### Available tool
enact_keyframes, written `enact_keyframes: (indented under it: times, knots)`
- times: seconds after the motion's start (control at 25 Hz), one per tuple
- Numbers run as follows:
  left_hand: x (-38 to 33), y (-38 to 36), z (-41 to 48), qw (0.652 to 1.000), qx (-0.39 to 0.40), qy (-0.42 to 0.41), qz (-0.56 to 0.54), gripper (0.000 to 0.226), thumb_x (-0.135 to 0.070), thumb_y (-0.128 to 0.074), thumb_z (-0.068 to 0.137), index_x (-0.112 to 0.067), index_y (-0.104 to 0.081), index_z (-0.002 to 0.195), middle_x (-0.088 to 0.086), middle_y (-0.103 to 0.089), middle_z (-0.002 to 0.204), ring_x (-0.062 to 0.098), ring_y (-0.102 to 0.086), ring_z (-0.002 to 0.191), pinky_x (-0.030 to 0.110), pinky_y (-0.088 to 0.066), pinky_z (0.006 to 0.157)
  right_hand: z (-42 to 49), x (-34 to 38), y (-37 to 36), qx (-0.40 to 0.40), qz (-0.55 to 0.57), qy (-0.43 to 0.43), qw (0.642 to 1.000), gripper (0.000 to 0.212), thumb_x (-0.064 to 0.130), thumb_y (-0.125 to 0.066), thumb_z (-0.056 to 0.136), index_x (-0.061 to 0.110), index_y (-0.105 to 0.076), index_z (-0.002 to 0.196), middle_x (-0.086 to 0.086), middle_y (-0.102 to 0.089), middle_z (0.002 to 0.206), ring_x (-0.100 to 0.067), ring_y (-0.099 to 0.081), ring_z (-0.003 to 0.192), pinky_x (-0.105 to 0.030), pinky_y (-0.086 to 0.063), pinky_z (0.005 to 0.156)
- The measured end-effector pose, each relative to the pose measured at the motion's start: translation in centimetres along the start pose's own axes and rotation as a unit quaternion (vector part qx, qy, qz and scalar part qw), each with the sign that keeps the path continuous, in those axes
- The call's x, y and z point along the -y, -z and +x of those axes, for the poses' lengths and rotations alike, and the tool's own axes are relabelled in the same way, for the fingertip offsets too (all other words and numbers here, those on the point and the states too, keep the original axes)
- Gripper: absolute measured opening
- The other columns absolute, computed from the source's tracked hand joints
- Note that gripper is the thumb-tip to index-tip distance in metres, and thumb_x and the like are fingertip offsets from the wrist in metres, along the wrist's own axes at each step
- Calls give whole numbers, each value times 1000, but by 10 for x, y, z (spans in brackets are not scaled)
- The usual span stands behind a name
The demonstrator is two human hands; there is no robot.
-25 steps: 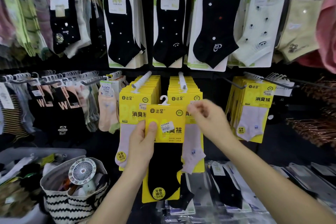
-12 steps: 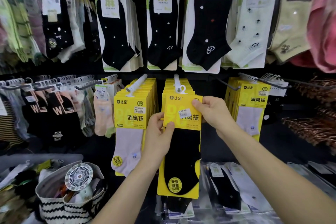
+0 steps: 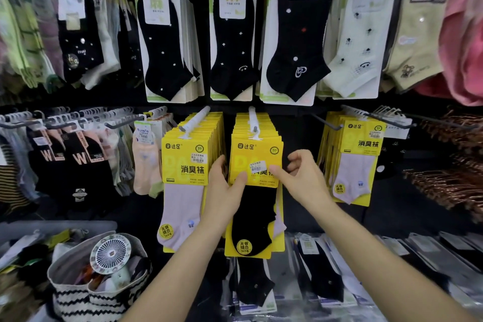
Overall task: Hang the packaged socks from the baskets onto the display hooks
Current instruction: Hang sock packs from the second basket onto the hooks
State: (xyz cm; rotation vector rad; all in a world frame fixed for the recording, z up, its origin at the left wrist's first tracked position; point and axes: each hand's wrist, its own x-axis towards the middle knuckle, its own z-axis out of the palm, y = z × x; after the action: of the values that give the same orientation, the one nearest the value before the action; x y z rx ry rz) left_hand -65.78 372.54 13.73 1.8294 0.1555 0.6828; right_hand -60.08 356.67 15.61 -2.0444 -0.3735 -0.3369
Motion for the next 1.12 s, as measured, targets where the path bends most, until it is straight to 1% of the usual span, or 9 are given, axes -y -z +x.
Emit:
enact_keyframes:
  times: [0.12, 0.24, 0.36, 0.44, 0.64, 0.76, 0.88, 1.0, 1.12]
  knots:
    - [5, -5, 4, 993, 76, 24, -81, 38, -28, -55, 92, -30, -43, 128, -10, -56, 124, 15, -51, 122, 26, -44, 94, -11, -11, -17, 88, 104, -30, 990, 66, 34, -64, 86, 17, -32, 141, 3, -50, 132, -15, -49, 122, -30, -43, 98]
    - [19, -11, -6, 985, 106, 20, -133, 32, -41, -54, 88, -38, -51, 119, -12, -60, 122, 8, -55, 117, 27, -43, 97, -24, -19, -37, 137, 179, -17, 974, 42, 24, -56, 93, 34, -39, 129, 19, -55, 119, -5, -51, 118, -13, -42, 85]
    - [29, -10, -9, 979, 116, 40, -165, 53, -49, -50, 85, -33, -45, 135, -8, -55, 133, 10, -51, 123, 34, -40, 104, -31, -24, -47, 148, 219, -28, 964, 52, 27, -57, 92, 36, -32, 136, 28, -52, 114, 16, -50, 102, -4, -43, 73]
    - [36, -11, -9, 975, 114, 62, -179, 45, -45, -46, 93, -31, -44, 136, -5, -53, 135, 13, -50, 124, 35, -41, 104, -33, -28, -51, 147, 231, -34, 961, 55, 27, -59, 91, 32, -32, 138, 22, -55, 119, 10, -52, 107, -10, -44, 79]
    - [34, -13, -13, 980, 122, 56, -148, 26, -37, -40, 98, -46, -48, 120, -19, -57, 122, -5, -54, 111, 15, -44, 82, -35, -28, -51, 157, 218, -39, 962, 66, 18, -63, 88, 23, -26, 142, 7, -54, 124, -10, -52, 116, -26, -43, 95]
    - [35, -10, -17, 980, 112, 65, -150, 34, -37, -37, 98, -35, -46, 131, -12, -53, 129, 2, -50, 119, 22, -44, 94, -41, -29, -41, 177, 202, -20, 963, 69, 17, -69, 84, 25, -30, 140, 8, -54, 127, -9, -51, 120, -30, -43, 100]
    - [50, -3, -47, 983, 90, 78, -138, 29, -34, -38, 99, -43, -41, 127, -30, -46, 120, -25, -45, 103, 1, -38, 84, -66, -49, -33, 208, 188, -27, 960, 79, 22, -71, 80, 22, -25, 144, 8, -46, 140, -8, -43, 129, -34, -37, 108]
    - [81, 10, -96, 978, 81, 149, -123, 51, -39, -38, 98, -29, -24, 146, -22, -32, 140, -6, -30, 130, 14, -25, 103, -108, -92, -23, 238, 172, -108, 950, 84, 25, -68, 82, 19, -16, 148, 1, -26, 153, -13, -27, 140, -29, -28, 112]
    - [117, 9, -156, 961, 111, 235, -94, 55, -40, -39, 97, -26, -22, 147, -13, -27, 148, 9, -24, 139, 25, -23, 108, -163, -138, -18, 287, 147, -185, 928, 72, 19, -65, 85, 18, -25, 145, -3, -31, 151, -17, -32, 138, -32, -33, 111]
